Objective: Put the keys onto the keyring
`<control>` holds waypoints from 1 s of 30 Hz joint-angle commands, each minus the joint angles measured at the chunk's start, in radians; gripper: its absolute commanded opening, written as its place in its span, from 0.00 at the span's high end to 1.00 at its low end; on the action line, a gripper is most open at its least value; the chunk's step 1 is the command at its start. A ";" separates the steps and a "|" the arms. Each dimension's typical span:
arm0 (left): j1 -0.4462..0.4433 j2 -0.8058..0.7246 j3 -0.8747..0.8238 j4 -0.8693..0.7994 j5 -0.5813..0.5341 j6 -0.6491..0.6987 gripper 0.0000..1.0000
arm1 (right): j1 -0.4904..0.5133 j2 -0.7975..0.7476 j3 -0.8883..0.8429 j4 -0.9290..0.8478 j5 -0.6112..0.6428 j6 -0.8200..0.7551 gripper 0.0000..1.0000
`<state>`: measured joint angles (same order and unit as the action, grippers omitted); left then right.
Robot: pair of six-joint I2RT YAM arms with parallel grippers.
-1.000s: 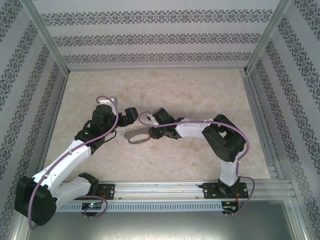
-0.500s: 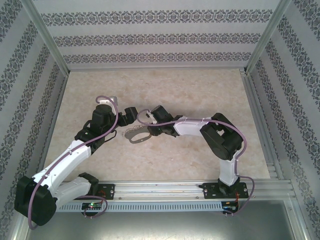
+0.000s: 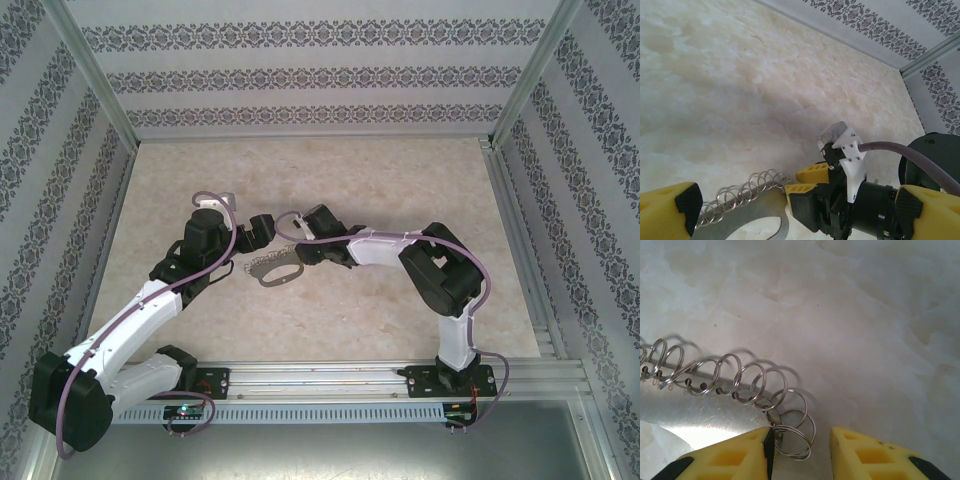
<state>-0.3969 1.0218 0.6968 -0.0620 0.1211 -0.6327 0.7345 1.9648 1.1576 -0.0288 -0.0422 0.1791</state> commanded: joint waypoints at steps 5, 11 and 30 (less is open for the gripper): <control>0.009 -0.001 -0.005 0.034 0.009 -0.007 0.00 | -0.029 0.040 0.064 -0.006 -0.044 0.020 0.69; 0.010 -0.002 0.001 0.030 0.008 -0.007 0.00 | -0.051 0.032 0.065 0.018 -0.093 0.063 0.68; 0.010 0.010 0.011 0.034 0.021 -0.006 0.00 | -0.116 -0.053 -0.114 0.154 -0.366 0.092 0.57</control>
<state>-0.3973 1.0260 0.6968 -0.0605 0.1284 -0.6327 0.6220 1.8912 1.0405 0.0818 -0.3256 0.2817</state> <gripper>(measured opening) 0.998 0.438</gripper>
